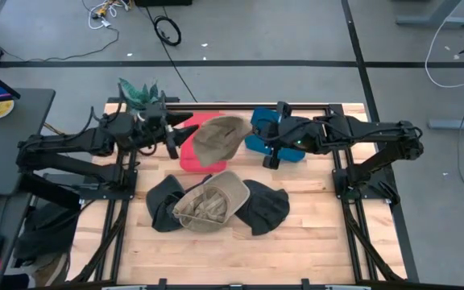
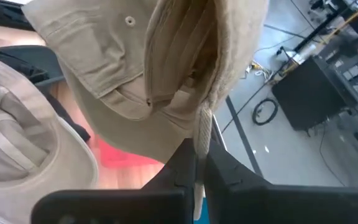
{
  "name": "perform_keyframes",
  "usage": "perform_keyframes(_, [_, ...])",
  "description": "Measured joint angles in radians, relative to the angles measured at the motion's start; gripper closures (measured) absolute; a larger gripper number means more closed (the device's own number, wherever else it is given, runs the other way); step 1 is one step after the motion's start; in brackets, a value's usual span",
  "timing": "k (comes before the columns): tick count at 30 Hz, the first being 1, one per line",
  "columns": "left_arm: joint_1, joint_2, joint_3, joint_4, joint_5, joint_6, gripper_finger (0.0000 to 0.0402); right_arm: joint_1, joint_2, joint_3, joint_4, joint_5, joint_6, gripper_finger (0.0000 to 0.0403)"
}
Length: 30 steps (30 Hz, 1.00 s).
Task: Pick & Place hat
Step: Put the right brown cap into the blue bin
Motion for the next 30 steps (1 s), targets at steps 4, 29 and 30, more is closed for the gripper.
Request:
perform_keyframes(4, [0.028, 0.038, 0.000, 0.036, 0.090, -0.031, 0.0102, 0.000, 0.008, 0.000, 0.020, -0.004, -0.010, 0.0394])
perform_keyframes(29, [0.025, 0.115, 0.000, 0.118, 0.288, 0.062, 0.0381, 0.000, 0.026, -0.001, 0.091, -0.068, 0.003, 0.0374])
perform_keyframes(30, [0.020, 0.115, 0.000, 0.130, 0.305, 0.072, 0.0387, 0.000, 0.025, -0.001, 0.087, -0.068, 0.009, 0.0366])
